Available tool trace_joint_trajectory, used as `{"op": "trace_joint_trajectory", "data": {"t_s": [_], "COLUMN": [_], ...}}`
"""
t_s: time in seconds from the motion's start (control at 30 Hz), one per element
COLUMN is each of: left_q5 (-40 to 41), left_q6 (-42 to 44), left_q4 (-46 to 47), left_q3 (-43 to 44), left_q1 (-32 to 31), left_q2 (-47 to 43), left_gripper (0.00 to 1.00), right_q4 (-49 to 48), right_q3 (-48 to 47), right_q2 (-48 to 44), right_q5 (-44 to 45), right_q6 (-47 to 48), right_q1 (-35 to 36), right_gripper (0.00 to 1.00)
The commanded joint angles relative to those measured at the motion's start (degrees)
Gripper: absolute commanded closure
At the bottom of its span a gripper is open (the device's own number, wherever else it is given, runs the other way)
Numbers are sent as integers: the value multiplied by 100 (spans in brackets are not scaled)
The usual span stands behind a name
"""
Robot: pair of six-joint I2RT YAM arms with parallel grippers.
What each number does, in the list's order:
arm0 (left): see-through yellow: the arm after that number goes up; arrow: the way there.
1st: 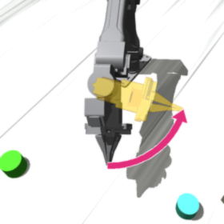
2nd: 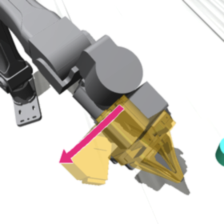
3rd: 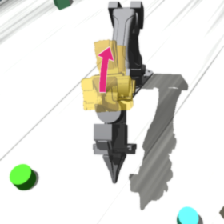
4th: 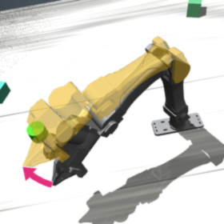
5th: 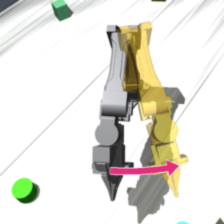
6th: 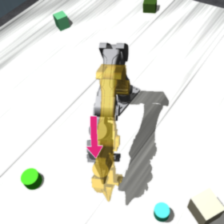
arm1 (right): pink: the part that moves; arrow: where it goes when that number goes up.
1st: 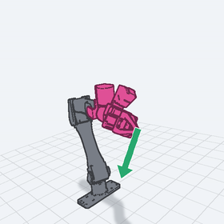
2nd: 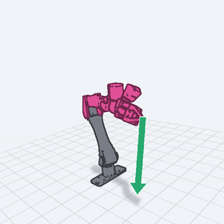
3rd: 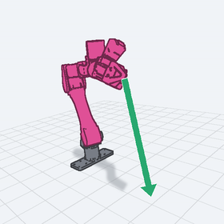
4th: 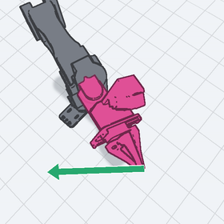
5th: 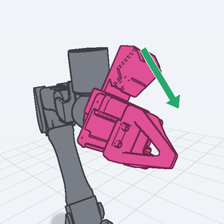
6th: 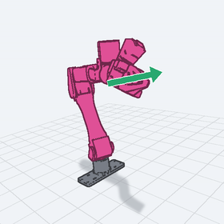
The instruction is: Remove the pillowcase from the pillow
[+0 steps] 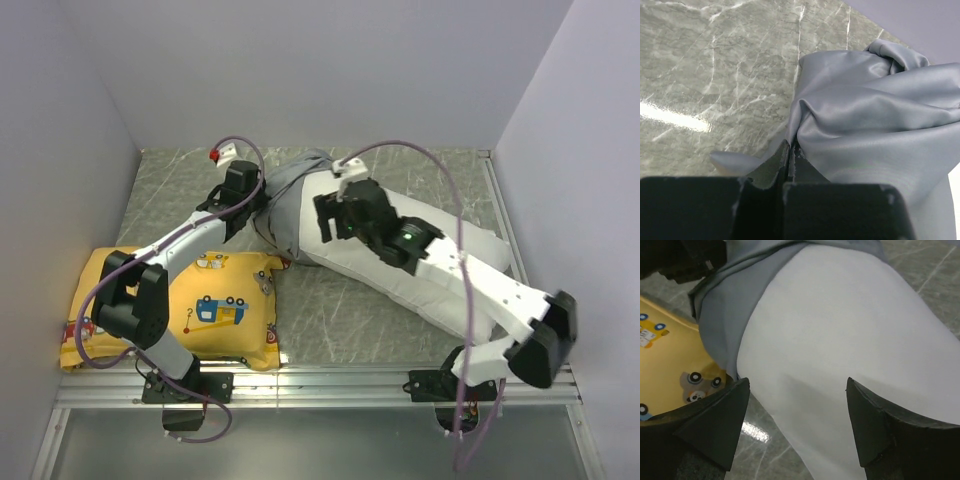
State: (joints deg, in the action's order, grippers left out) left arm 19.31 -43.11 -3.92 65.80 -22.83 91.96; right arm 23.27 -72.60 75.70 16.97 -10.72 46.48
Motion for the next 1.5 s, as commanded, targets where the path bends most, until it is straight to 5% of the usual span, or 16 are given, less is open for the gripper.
{"op": "trace_joint_trajectory", "data": {"t_s": [0.0,0.1,0.17,0.2,0.23,0.27,0.3,0.33,0.4,0.73,0.93,1.17,1.47], "left_q5": [-59,-138,-156,-77,-33,20,116,186,527,1540,2409,3087,1823], "left_q6": [162,311,426,514,549,567,611,637,768,840,726,594,348], "left_q4": [164,24,-82,-195,-240,-293,-328,-389,-425,-531,-970,-1075,-751], "left_q3": [135,301,468,512,530,539,522,487,425,12,223,187,38], "left_q1": [-81,-81,-90,-134,-151,-186,-265,-318,-624,-1944,-2085,-1971,-557], "left_q2": [-240,-302,-407,-451,-573,-644,-714,-854,-978,-698,-153,-179,-425], "left_gripper": [98,94,80,72,63,44,36,25,19,18,39,89,100], "right_q4": [-278,-341,-244,-331,-453,-620,-970,-1260,-1437,-1703,-1667,-1518,-1395], "right_q3": [-88,-184,-298,-299,-229,6,131,332,465,448,501,746,1432], "right_q2": [813,1639,2121,2176,2177,2029,1923,1722,1536,1157,965,473,-678], "right_q5": [219,524,509,257,80,-87,-254,-552,-703,-1047,-959,-906,-1204], "right_q6": [246,123,-105,-193,-385,-465,-553,-702,-817,-1257,-1301,-1310,-1266], "right_q1": [116,81,-59,-121,-200,-314,-384,-472,-552,-737,-824,-1035,-1738], "right_gripper": [15,16,33,46,84,96,100,100,100,100,100,100,100]}}
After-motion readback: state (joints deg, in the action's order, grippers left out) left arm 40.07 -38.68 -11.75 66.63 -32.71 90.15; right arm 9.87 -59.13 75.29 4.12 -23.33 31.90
